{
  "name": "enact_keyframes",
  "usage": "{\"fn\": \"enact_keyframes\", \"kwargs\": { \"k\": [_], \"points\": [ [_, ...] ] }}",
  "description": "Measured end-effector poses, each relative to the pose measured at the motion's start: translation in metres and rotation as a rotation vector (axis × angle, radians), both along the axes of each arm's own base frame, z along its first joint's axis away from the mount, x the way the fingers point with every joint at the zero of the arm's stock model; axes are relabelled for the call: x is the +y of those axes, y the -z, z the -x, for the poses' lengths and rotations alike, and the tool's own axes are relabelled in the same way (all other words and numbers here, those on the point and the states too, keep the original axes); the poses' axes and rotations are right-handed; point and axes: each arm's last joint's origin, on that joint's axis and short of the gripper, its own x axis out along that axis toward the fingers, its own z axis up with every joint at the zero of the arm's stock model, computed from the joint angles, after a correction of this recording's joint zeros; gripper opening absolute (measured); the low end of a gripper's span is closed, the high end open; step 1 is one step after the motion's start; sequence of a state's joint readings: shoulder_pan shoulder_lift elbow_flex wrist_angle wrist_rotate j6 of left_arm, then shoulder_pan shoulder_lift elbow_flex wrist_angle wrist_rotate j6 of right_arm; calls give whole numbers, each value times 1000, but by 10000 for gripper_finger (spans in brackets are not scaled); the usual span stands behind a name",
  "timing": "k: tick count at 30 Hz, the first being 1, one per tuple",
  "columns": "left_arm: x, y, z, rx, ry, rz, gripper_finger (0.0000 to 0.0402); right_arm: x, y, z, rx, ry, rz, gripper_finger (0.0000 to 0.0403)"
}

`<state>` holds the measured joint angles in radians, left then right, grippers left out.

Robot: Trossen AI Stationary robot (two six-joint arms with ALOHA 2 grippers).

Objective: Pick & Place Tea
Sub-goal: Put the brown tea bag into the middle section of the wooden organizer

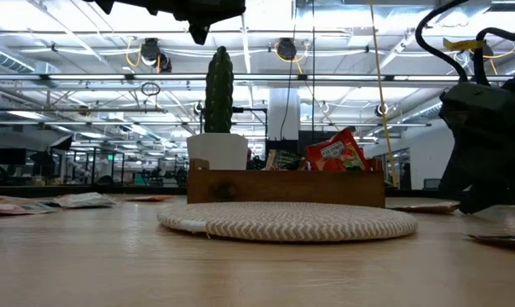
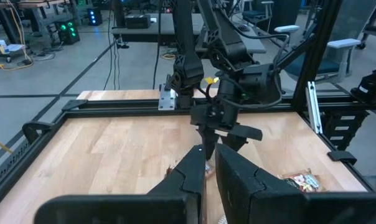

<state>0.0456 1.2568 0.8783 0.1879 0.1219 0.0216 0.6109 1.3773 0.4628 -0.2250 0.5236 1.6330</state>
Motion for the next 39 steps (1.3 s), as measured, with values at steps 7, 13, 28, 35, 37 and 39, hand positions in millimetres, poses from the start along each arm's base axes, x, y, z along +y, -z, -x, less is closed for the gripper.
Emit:
{"fn": "enact_keyframes", "kwargs": {
  "k": [7,13,28,35,37,39],
  "points": [
    [0,0,0,0,0,0,42,2,-1,-1,1,-83,41,234],
    [0,0,0,0,0,0,42,-1,-1,-6,18,-231,170,233],
    [0,0,0,0,0,0,42,2,-96,-52,309,-487,439,218],
    [0,0,0,0,0,0,42,-47,-97,-62,587,-384,110,248],
    [0,0,0,0,0,0,42,-62,-86,-60,629,-319,60,265],
    [0,0,0,0,0,0,42,-73,-77,-61,607,-280,24,281]
  ]
}}
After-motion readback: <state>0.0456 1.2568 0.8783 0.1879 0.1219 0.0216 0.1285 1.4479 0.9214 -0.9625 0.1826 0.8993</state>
